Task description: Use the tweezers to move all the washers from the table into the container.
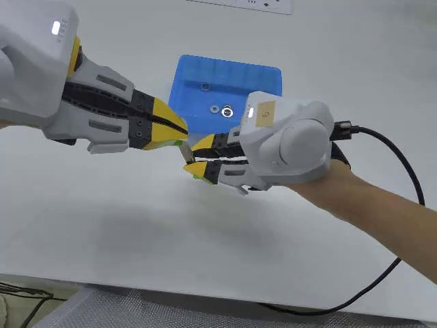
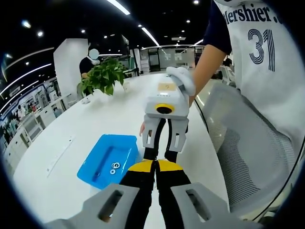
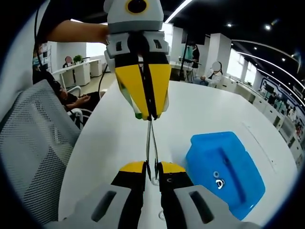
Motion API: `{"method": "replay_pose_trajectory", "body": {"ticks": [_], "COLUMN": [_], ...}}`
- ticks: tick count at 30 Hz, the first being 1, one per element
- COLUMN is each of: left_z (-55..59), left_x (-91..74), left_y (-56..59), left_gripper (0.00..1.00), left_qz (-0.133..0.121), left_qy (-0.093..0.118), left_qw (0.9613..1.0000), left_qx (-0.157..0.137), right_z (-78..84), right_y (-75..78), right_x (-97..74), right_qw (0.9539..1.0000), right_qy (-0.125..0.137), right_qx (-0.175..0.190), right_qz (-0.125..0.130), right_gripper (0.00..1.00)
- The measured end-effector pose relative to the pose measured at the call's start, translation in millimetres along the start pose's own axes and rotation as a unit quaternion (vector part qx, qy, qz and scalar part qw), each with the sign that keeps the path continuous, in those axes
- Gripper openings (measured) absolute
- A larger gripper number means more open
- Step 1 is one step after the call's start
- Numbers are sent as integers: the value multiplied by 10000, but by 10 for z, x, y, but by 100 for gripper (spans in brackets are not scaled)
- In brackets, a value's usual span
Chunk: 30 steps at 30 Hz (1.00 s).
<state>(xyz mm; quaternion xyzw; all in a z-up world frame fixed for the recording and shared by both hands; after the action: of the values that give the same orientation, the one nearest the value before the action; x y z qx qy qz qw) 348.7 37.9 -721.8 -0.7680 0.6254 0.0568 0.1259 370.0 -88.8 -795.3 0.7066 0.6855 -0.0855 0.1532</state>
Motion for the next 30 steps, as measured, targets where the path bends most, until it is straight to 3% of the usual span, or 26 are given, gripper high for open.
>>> {"method": "replay_pose_trajectory", "body": {"ticks": [9, 30], "left_z": [80, 51], "left_x": [27, 74], "left_y": [-13, -12], "left_gripper": [5, 5], "left_qz": [-21, 90], "left_qy": [-31, -11], "left_qw": [10000, 9998], "left_qx": [-86, -176], "right_z": [81, 89], "right_y": [14, 2], "right_x": [31, 21], "right_qw": [9999, 9998], "right_qy": [-61, -80], "right_qx": [84, 173], "right_qz": [-48, -44], "right_gripper": [12, 11]}}
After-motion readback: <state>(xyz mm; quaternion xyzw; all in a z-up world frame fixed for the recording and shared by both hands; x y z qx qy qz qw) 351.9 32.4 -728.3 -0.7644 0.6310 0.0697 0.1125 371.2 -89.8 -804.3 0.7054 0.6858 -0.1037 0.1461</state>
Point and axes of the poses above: the centre of the closed fingertips' face, and the gripper's own axes: x roughly forward along the fingers, y roughly to its right, z roughly out of its underside, the point moved 9 cm from there along -x, roughly backward along the fingers, and after that the axes turned 15 degrees about y, right-handed, at the moved point
